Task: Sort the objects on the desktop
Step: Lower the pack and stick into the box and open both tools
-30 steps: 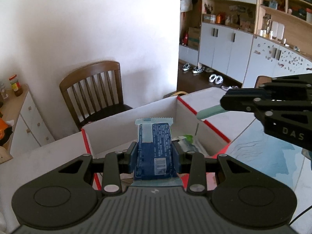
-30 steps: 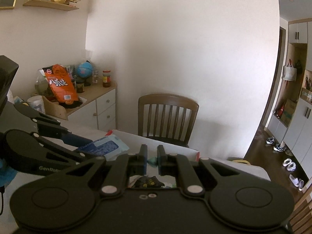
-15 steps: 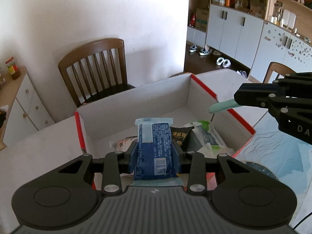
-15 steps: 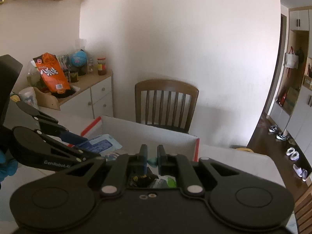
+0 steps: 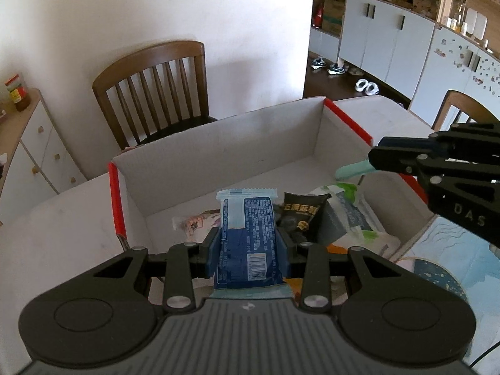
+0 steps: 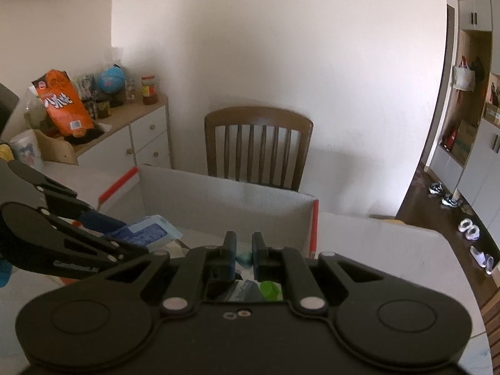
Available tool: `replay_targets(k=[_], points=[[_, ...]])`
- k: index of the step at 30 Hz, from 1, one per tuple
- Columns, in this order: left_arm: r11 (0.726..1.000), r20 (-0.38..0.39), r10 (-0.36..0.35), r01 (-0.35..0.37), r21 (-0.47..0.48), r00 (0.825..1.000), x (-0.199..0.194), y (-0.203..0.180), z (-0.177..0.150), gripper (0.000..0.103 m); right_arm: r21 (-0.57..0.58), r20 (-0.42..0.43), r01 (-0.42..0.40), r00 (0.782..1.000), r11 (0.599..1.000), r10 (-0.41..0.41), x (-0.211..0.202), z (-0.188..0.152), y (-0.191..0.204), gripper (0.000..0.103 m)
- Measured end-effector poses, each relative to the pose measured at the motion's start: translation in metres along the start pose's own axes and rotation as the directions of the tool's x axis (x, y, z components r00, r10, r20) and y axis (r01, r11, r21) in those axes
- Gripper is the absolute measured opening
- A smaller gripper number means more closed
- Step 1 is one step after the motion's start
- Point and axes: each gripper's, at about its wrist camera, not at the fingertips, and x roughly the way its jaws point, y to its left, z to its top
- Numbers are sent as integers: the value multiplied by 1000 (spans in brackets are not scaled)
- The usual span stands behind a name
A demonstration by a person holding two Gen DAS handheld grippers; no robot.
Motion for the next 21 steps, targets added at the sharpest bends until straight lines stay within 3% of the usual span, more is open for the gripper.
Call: replay_targets(k=[11, 15, 19, 21], points=[[1000, -31, 0, 0, -8, 1000, 21, 2, -2, 35, 2, -67, 12, 998, 1000, -11, 30, -7, 3, 9], [1000, -34, 0, 0, -1, 999, 23, 1, -1, 35, 20, -145, 5, 989, 1000, -2, 40, -12, 3, 8], [1000, -39, 0, 0, 1, 999, 26, 1, 0, 35, 22, -265, 14, 964, 1000, -7, 52, -17, 6, 2], [1000, -49, 4, -3, 5, 999, 28, 1, 0, 35, 47, -268, 5, 963, 999, 8, 51, -16, 5, 2]])
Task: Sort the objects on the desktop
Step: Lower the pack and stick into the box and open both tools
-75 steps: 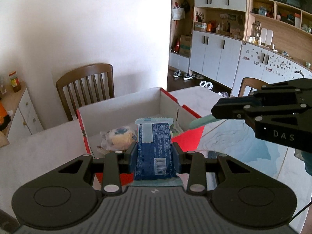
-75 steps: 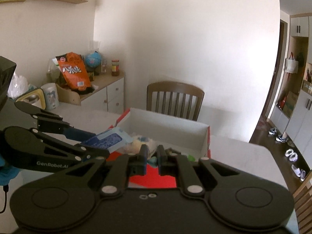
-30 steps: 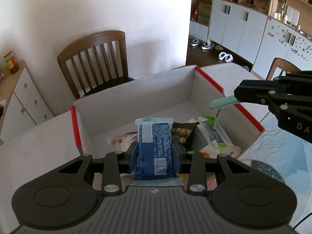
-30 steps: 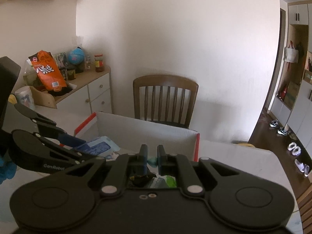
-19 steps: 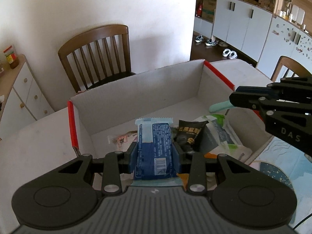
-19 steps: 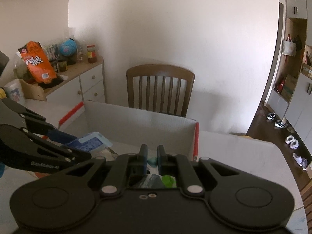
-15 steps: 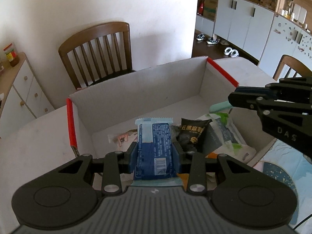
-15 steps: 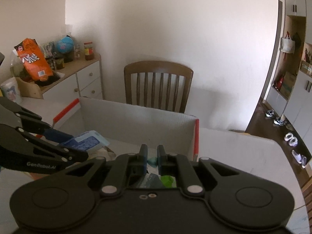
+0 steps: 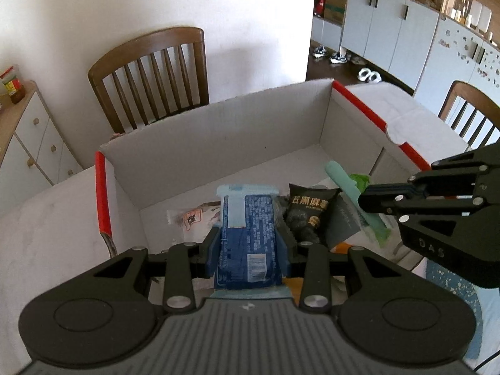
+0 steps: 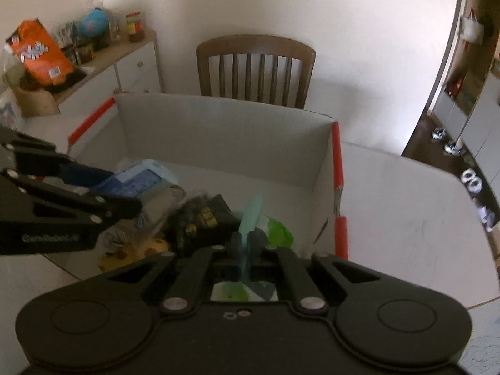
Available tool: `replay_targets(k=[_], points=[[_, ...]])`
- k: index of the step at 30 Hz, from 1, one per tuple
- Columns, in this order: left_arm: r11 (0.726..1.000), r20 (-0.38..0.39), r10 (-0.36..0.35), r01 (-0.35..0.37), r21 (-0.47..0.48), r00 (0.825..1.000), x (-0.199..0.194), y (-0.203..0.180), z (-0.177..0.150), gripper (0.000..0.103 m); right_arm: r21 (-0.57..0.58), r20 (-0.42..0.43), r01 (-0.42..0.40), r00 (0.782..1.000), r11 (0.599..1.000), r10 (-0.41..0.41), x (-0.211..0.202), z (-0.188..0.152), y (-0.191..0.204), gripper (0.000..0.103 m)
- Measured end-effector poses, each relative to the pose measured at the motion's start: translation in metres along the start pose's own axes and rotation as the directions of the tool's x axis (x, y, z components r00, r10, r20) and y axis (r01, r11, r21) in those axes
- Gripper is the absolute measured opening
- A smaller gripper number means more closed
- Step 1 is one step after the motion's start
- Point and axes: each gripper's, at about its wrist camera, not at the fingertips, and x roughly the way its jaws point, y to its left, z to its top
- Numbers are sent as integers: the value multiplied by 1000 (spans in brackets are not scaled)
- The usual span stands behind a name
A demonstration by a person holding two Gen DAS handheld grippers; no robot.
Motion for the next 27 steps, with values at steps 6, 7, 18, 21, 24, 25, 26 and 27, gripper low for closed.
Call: replay_targets(k=[6, 7, 18, 21, 24, 25, 26, 27], points=[[1000, -7, 5, -4, 7, 1000, 4, -2, 1, 35, -4, -33, -5, 999, 1000, 4, 2, 2, 2, 2], [1000, -9, 5, -5, 9, 1000, 4, -2, 1, 35, 3, -36, -3, 999, 1000, 3, 2, 2, 2, 2], [1000, -18, 8, -8, 6, 1000, 6, -4, 6, 44, 1, -33, -48, 998, 999, 48, -2, -1, -1, 22], [1000, -23, 7, -7, -2, 1000, 5, -3, 5, 51, -8, -30, -57, 998, 998, 57, -7, -1, -3, 32], [1000, -17, 9, -9, -7, 1000, 1, -3, 4, 53, 0, -26, -69, 997, 998, 69, -12, -1, -4, 37], [1000, -13, 13, -13, -5, 1000, -2, -3, 4, 54, -3, -23, -65, 998, 998, 65, -14, -1, -4, 37], [1000, -11, 14, -14, -5, 1000, -4, -3, 4, 57, -5, -20, -63, 998, 998, 63, -15, -1, -4, 37], [1000, -8, 13, -13, -5, 1000, -7, -3, 3, 59, -3, -18, -64, 998, 998, 64, -17, -1, -3, 37]])
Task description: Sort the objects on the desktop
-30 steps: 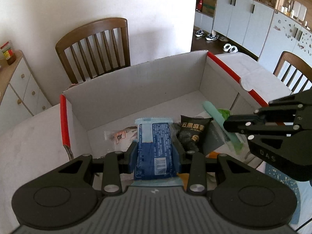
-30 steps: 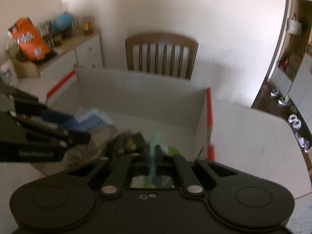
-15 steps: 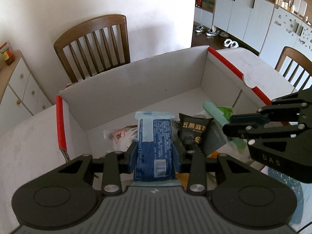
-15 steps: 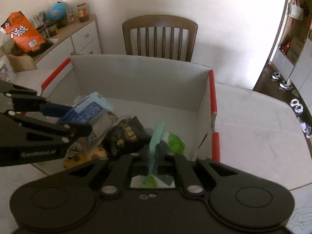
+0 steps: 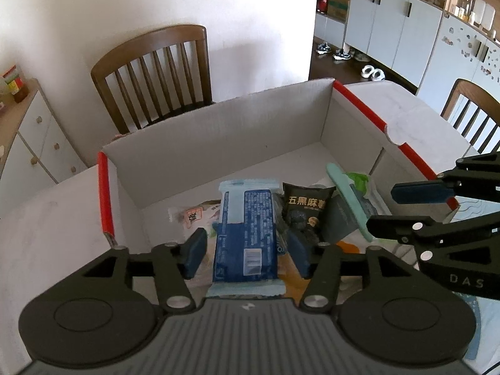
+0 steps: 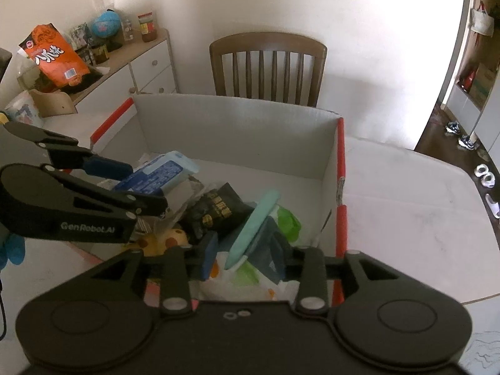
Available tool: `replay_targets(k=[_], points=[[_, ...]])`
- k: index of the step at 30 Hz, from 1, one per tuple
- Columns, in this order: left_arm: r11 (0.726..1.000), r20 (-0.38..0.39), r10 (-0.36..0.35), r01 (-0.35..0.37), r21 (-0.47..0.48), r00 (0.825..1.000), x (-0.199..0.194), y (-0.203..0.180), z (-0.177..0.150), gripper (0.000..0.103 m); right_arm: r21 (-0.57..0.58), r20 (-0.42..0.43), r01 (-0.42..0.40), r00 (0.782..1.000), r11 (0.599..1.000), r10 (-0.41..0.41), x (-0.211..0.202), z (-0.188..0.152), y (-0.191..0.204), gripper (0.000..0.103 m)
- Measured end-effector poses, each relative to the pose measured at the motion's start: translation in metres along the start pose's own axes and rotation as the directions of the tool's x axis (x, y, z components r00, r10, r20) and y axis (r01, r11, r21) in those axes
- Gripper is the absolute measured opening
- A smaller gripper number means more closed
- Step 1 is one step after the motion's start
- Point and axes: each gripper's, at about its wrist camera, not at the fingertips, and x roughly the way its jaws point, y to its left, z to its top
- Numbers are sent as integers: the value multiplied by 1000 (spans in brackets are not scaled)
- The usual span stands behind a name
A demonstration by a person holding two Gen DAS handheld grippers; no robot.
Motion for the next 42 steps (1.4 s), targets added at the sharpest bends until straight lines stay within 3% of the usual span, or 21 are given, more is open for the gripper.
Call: replay_targets(k=[34, 42], points=[[1000, 94, 11, -12, 8, 996, -101, -6, -23, 60, -21, 74, -3, 997, 1000, 5, -85, -11, 29, 42], [1000, 110, 30, -30, -2, 993, -118, -6, -35, 60, -25, 84, -2, 996, 1000, 4, -94, -15, 33, 51]])
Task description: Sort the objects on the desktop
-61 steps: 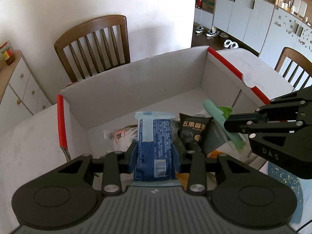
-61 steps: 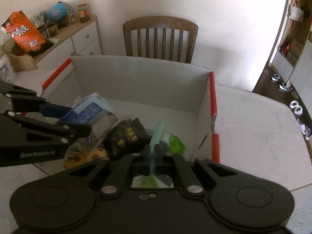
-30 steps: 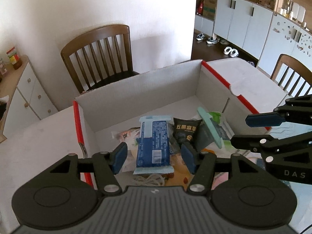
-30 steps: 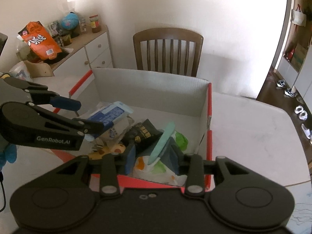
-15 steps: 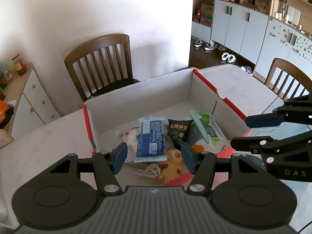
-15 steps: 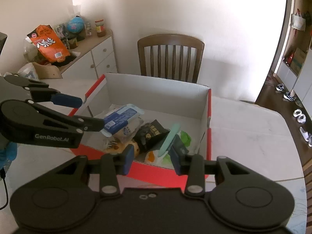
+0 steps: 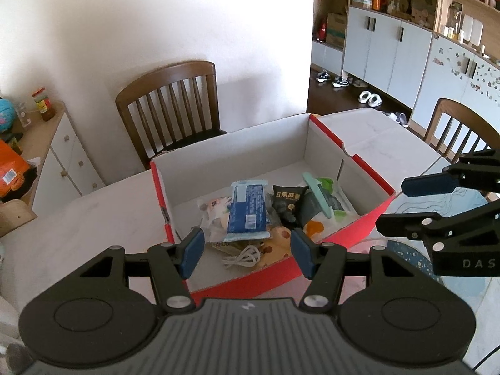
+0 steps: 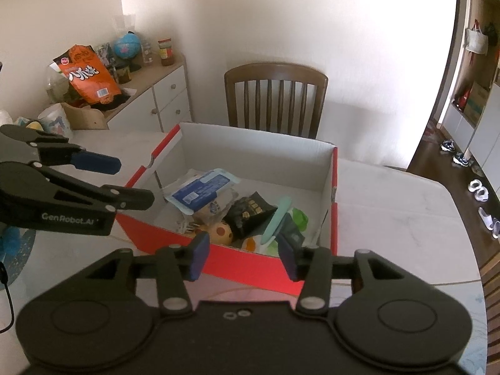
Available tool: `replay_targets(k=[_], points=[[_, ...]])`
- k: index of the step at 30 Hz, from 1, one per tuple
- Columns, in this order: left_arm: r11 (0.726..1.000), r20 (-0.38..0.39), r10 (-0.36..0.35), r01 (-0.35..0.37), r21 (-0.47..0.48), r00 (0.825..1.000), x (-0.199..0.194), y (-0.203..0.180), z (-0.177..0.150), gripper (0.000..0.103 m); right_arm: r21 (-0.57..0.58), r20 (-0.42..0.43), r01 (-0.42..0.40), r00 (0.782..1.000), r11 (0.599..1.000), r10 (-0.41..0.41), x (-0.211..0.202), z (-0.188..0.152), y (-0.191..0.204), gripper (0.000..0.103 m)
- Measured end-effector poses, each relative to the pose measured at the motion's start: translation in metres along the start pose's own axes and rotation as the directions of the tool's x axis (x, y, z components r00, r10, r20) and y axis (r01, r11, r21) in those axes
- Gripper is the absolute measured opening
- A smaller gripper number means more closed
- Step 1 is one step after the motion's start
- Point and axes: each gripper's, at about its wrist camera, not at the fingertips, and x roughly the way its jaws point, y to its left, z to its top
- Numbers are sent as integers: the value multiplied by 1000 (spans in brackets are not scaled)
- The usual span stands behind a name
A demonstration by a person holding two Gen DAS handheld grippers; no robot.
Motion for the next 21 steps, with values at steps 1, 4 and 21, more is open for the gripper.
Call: replay_targets(k=[1, 4, 21], points=[[1000, 0, 2, -2, -1, 1000, -2, 0, -1, 60, 0, 3, -2, 1000, 1000, 2, -2, -1, 1, 52], [1000, 5, 2, -2, -10, 1000, -8, 0, -4, 66, -4, 12, -6, 1000, 1000, 6, -8, -2, 4, 57], [1000, 25, 10, -10, -25, 1000, -24, -6, -25, 87, 13, 66, -24, 998, 1000, 23, -30, -16, 8, 88]])
